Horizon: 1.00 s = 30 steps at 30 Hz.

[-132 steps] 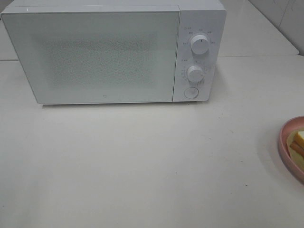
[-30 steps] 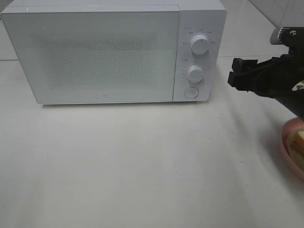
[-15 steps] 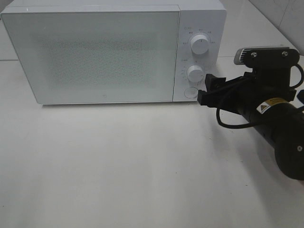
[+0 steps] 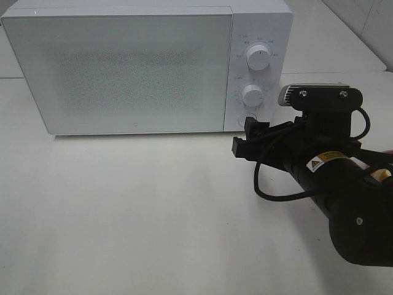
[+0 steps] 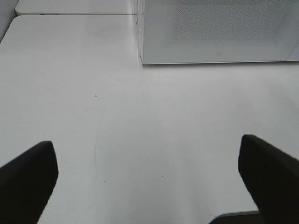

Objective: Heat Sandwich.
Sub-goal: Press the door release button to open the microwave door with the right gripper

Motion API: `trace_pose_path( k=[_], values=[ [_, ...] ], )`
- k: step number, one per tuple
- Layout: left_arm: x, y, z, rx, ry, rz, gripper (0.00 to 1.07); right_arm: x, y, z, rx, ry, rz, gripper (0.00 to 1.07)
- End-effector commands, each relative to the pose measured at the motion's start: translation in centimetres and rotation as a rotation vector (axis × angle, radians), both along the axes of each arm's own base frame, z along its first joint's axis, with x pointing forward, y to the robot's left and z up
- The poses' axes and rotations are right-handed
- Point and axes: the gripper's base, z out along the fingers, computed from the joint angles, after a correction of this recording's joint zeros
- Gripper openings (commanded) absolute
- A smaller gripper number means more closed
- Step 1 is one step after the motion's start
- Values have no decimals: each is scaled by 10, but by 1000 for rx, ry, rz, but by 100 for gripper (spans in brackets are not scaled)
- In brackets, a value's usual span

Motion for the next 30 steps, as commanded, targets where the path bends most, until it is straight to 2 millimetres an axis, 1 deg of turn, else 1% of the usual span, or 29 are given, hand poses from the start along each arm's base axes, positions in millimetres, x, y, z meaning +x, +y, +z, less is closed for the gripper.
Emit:
trace_pose_path(
  k=[1,2,3,4,5,7,8,9,12,13,14,15,16,17,18,19,21,22,23,25,26,27,28,30],
  values=[
    [-2,0,-1,-9,-13,-8,98,-1,1,0,144,21,-43,71],
    [-2,0,-1,-9,-13,-8,98,-1,1,0,195,30,-58,69],
    [-2,0,-1,-9,-13,-8,98,-1,1,0,195,30,-58,69],
    [-2,0,-1,-9,-13,-8,98,-1,1,0,252,37,-76,68],
    [-2,0,-1,-9,-13,-8,98,-1,1,0,354,50,-107,64],
    [-2,0,-1,-9,-13,-8,98,-1,1,0,473,66,-144,61],
    [-2,0,-1,-9,-13,-8,98,-1,1,0,473,66,-144,61],
    [-2,0,-1,-9,-13,-8,98,-1,1,0,587,82,-179,57],
    [-2,0,-1,-9,-13,-8,98,-2,1,-1,759,112,-233,53],
    [-2,0,-1,-9,-13,-8,98,-2,1,-1,759,112,-233,53],
    [-2,0,-1,-9,-13,-8,98,-2,1,-2,874,134,-271,50],
    [-2,0,-1,-9,-13,-8,98,-2,1,-2,932,142,-290,48],
    [-2,0,-1,-9,-13,-8,98,-2,1,-2,974,150,-304,46],
    [-2,0,-1,-9,-13,-8,98,-2,1,-2,974,150,-304,46],
    [-2,0,-1,-9,-13,-8,98,-2,1,-2,1025,156,-320,44],
    [-2,0,-1,-9,-13,-8,98,-2,1,-2,1105,167,-346,39],
    [-2,0,-1,-9,-13,-8,98,-2,1,-2,1175,175,-368,32],
    [-2,0,-1,-9,-13,-8,98,-2,1,-2,1175,175,-368,32],
    [-2,0,-1,-9,-13,-8,98,-2,1,-2,1259,186,-395,25],
    [-2,0,-1,-9,-13,-8,98,-2,1,-2,1322,196,-416,20],
    [-2,0,-1,-9,-13,-8,98,-2,1,-2,1346,199,-424,18],
    [-2,0,-1,-9,-13,-8,98,-2,1,-2,1346,199,-424,18],
    [-2,0,-1,-9,-13,-8,98,-2,1,-2,1377,206,-435,14],
    [-2,0,-1,-9,-13,-8,98,-2,2,-3,1389,217,-445,10]
  ],
)
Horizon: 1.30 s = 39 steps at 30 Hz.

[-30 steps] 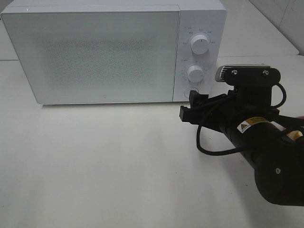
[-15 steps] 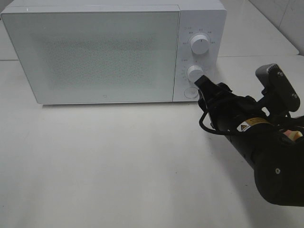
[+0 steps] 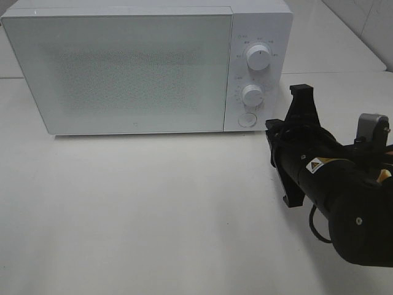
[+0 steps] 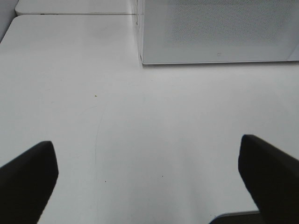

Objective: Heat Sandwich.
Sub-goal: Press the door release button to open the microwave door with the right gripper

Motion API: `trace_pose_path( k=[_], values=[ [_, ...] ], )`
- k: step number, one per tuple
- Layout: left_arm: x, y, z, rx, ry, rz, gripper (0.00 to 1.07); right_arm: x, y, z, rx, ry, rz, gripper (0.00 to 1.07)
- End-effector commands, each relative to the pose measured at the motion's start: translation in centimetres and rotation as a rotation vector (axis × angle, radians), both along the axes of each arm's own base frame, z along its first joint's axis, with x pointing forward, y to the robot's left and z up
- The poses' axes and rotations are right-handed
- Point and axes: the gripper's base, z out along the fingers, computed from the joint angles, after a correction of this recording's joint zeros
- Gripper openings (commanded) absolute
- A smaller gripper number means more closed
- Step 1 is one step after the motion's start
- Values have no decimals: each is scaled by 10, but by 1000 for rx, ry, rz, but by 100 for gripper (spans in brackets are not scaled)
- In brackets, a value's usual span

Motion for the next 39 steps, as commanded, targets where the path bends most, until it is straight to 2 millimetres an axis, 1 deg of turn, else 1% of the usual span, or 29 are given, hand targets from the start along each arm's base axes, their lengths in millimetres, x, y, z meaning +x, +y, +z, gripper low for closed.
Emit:
trace_pose_path(
  k=[1,2,3,4,10,15,17,19,22,24,26,28,29,31,32,36,37,39],
  values=[
    [-2,0,-1,-9,-13,-8,98,-1,1,-2,42,27,1,8],
    [-2,0,-1,-9,-13,-8,98,-1,1,-2,42,27,1,8],
    [-2,0,-1,-9,-13,-8,98,-2,2,-4,64,54,-2,2],
    [-2,0,-1,-9,-13,-8,98,-3,2,-5,72,66,-4,0],
    [-2,0,-1,-9,-13,-8,98,-5,2,-10,73,139,0,0],
    [-2,0,-1,-9,-13,-8,98,-3,0,-10,63,138,-10,0],
    [-2,0,-1,-9,-13,-8,98,3,-3,-10,58,149,-20,0],
    [-2,0,-1,-9,-13,-8,98,10,-4,-8,52,150,-17,0],
    [-2,0,-1,-9,-13,-8,98,15,-3,-9,40,144,-10,0],
    [-2,0,-1,-9,-13,-8,98,24,2,-14,44,148,-5,0],
    [-2,0,-1,-9,-13,-8,98,26,4,-15,55,150,-6,0],
    [-2,0,-1,-9,-13,-8,98,35,8,-20,62,146,2,0],
    [-2,0,-1,-9,-13,-8,98,35,8,-20,62,146,2,0],
    [-2,0,-1,-9,-13,-8,98,41,11,-22,57,145,6,0],
    [-2,0,-1,-9,-13,-8,98,48,14,-24,55,137,12,0],
    [-2,0,-1,-9,-13,-8,98,57,17,-26,62,132,4,0],
    [-2,0,-1,-9,-13,-8,98,63,17,-28,62,128,-6,0],
    [-2,0,-1,-9,-13,-8,98,66,18,-30,57,128,-2,0]
  ],
)
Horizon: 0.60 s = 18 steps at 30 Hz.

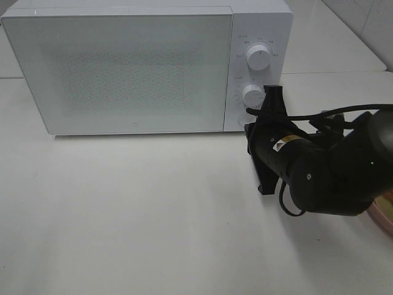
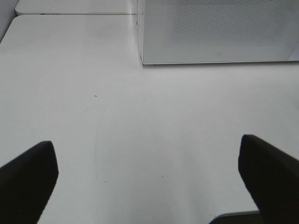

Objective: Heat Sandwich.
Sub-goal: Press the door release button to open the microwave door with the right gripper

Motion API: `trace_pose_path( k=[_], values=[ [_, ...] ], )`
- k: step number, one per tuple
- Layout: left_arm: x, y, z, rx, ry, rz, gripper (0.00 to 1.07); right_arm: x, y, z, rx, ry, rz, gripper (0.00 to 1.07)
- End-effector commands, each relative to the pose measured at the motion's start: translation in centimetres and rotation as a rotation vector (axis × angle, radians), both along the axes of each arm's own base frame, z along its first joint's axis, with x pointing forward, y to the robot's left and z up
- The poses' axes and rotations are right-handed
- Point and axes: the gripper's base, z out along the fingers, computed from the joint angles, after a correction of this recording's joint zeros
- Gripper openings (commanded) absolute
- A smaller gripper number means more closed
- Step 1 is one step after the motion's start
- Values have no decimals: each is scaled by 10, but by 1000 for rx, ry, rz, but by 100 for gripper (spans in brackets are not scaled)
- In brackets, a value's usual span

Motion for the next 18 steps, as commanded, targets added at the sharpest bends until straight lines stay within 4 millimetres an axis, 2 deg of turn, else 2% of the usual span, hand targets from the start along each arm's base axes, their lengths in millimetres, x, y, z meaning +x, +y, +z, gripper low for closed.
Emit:
trace_pose_path(
  k=[1,18],
  values=[
    [-2,0,-1,-9,-13,-8,98,11,1,-3,-4,-6,3,0],
    [-2,0,-1,-9,-13,-8,98,49,1,-23,-5,23,-47,0]
  ],
)
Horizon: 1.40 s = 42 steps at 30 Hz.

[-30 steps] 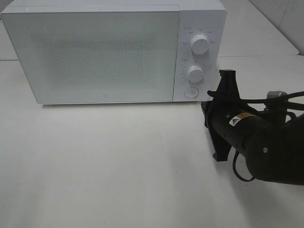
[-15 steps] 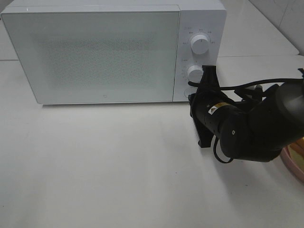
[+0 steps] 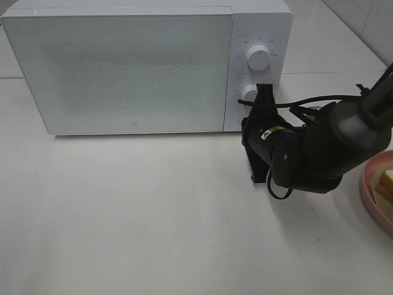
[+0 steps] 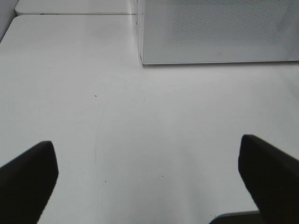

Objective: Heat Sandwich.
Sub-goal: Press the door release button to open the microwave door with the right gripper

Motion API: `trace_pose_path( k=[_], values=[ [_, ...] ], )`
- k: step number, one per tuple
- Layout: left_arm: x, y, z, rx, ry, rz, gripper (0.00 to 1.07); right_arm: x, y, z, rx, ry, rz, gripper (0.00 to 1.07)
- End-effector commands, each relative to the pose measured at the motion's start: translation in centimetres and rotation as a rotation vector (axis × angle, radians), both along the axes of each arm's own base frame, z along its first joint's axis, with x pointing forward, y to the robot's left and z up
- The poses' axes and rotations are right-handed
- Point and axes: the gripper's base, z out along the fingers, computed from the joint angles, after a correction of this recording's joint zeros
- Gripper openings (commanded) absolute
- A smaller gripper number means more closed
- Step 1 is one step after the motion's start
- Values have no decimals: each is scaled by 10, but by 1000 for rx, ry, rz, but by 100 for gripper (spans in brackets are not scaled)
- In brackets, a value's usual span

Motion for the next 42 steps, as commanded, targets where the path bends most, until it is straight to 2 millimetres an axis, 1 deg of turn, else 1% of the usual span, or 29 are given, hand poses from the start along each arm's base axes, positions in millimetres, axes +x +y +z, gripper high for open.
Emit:
trace_pose_path(
  k=[1,5,8,10,13,18,22,24,32,34,37,39,41,42],
  values=[
    [-2,0,-1,-9,-13,-8,98,7,0,-1,-1,-6,-4,0],
    [-2,0,-1,-9,-13,-8,98,13,-1,2,-24,-18,-6,0],
    [-2,0,-1,-9,-13,-8,98,15,0,0,-24,-17,-13,0],
    [-2,0,-1,-9,-13,-8,98,21,0,-4,-16,-5,-17,0],
    [-2,0,-1,-9,-13,-8,98,22,0,-6,-14,-2,-22,0],
    [-2,0,-1,-9,-13,-8,98,25,-2,-3,-14,-45,-56,0],
    [-2,0,-1,-9,-13,-8,98,28,-3,1,-16,-84,-72,0],
    [-2,0,-1,-9,-13,-8,98,33,-1,5,-14,-125,-80,0],
    [-2,0,-1,-9,-13,-8,98,43,0,13,-20,-212,-125,0],
    [-2,0,-1,-9,-13,-8,98,49,1,22,-34,-278,-141,0],
    [-2,0,-1,-9,-13,-8,98,59,4,32,-42,-321,-158,0],
    [-2,0,-1,-9,-13,-8,98,61,5,32,-51,-327,-160,0],
    [-2,0,-1,-9,-13,-8,98,66,6,31,-45,-337,-172,0],
    [-2,0,-1,-9,-13,-8,98,73,8,29,-34,-343,-177,0]
  ],
)
